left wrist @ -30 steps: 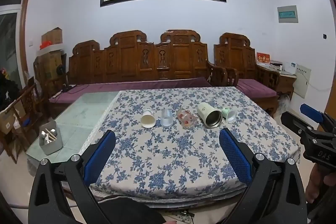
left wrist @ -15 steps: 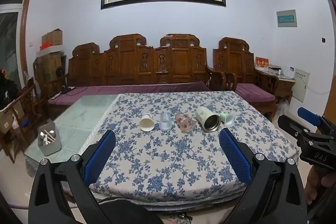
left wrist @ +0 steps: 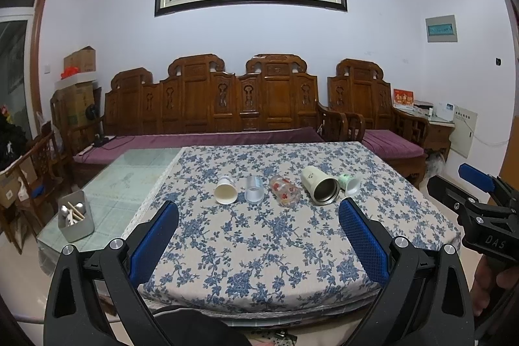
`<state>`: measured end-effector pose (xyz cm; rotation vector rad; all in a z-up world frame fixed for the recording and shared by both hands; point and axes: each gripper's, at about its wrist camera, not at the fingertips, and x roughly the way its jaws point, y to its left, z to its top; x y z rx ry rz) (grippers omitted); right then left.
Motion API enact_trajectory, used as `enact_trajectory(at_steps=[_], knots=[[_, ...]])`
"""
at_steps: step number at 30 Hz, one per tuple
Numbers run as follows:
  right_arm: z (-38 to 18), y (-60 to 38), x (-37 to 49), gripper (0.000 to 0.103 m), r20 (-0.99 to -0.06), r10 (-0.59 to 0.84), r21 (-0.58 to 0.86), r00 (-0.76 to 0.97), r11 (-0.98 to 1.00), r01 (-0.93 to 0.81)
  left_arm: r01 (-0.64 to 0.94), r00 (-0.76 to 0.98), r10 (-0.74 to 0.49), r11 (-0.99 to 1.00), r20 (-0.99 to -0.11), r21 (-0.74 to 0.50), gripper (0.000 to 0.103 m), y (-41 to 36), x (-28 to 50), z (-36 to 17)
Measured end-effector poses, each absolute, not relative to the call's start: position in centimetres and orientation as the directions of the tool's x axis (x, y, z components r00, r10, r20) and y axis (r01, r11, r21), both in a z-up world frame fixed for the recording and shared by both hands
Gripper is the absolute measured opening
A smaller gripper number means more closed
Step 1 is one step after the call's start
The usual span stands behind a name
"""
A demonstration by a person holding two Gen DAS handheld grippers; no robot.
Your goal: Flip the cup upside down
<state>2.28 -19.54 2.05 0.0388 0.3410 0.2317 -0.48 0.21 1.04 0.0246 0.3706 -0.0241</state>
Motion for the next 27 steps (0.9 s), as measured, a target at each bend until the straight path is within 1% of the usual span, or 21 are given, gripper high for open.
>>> enact_trajectory(at_steps=[27], knots=[[2.8, -19.71, 1.63, 0.101, -0.313, 0.236, 0.073, 0.92, 0.972, -0.225, 0.022, 0.938, -0.012, 0.999, -0.346, 0.024, 0.095, 0.25, -0.51, 1.89]])
